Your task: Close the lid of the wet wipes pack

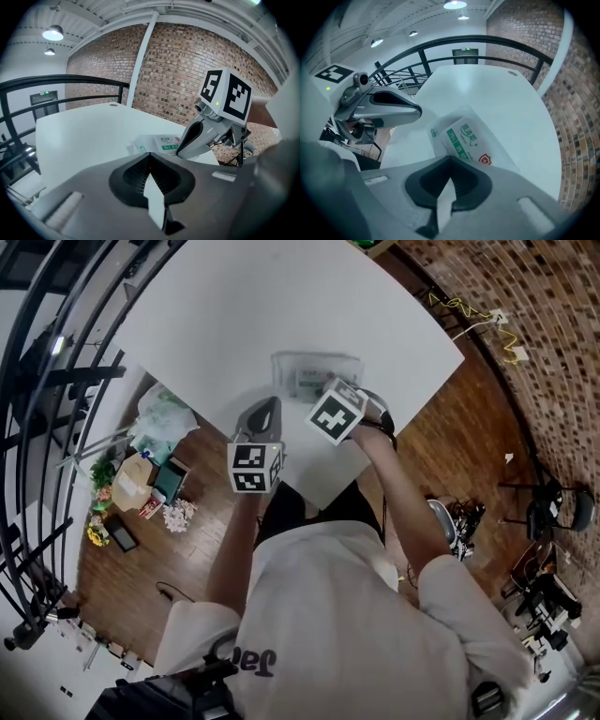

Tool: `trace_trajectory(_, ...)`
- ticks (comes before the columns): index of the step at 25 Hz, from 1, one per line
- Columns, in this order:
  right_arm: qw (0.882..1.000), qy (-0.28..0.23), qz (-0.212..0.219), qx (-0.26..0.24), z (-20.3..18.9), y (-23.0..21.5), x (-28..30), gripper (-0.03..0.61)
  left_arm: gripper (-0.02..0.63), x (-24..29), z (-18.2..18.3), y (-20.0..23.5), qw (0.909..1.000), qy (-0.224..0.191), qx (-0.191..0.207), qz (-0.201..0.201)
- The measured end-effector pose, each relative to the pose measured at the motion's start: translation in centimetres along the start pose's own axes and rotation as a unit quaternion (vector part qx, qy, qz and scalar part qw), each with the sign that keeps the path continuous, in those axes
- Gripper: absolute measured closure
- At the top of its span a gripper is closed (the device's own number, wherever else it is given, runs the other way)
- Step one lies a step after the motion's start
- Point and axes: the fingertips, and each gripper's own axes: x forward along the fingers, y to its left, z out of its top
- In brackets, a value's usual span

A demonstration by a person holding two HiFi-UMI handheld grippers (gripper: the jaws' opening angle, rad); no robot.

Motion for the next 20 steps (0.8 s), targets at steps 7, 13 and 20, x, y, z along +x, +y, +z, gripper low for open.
trace_trajectory(7,0.999,0.015,-0.029,-0.01,0.0,-0.1,0.6,0.592,0.597,-0.3,-0.1,0.9,1.0,-0.002,-0.007,-0.001)
trace_trajectory(13,0.992,-0.099,-0.072,0.019,0.1,0.0,-1.9,0.591,0.597,-1.0,0.7,0.7,0.9999,-0.012,-0.005,-0.003)
trace_trajectory(20,0.985,-0.147,-0.066,0.059,1.1,-0.3,-4.0,0.591,0.597,-1.7,0.0,0.2,1.0,-0.006,-0.001,-0.006)
